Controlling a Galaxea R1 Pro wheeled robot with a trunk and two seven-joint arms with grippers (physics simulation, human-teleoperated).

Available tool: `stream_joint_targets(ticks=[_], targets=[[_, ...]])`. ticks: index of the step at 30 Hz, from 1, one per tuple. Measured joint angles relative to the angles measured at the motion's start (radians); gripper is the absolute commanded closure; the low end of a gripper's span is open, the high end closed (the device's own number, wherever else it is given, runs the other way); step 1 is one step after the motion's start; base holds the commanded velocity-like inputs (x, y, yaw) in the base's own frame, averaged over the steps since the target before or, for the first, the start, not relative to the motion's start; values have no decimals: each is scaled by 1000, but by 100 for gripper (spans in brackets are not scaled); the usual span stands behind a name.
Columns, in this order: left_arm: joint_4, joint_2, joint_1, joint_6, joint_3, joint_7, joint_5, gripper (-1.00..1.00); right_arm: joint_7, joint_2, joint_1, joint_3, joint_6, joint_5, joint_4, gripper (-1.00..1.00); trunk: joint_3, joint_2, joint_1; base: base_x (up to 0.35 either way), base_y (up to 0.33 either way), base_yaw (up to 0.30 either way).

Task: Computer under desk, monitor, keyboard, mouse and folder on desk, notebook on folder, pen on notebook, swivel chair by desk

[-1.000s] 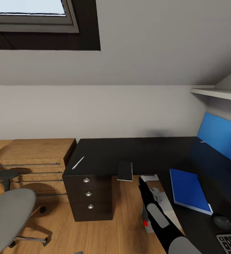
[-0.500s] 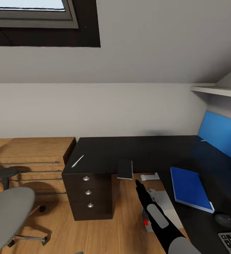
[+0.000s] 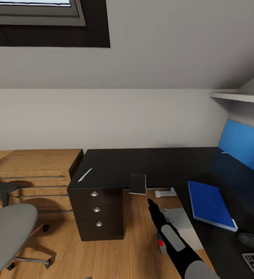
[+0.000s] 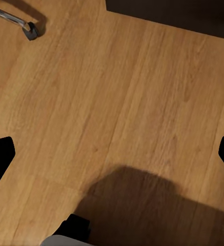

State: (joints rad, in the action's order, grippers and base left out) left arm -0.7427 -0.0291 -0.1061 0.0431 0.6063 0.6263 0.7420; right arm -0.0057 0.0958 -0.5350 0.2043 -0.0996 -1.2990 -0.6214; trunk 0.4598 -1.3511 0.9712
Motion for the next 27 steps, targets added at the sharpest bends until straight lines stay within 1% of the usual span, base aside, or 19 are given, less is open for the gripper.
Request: stream_joint_targets(ticks=[27], targets=[[0,0,0,0,0,0,1,-100,0,0,0,0,0,1,0,-100,85,-189,104,0,0,0]])
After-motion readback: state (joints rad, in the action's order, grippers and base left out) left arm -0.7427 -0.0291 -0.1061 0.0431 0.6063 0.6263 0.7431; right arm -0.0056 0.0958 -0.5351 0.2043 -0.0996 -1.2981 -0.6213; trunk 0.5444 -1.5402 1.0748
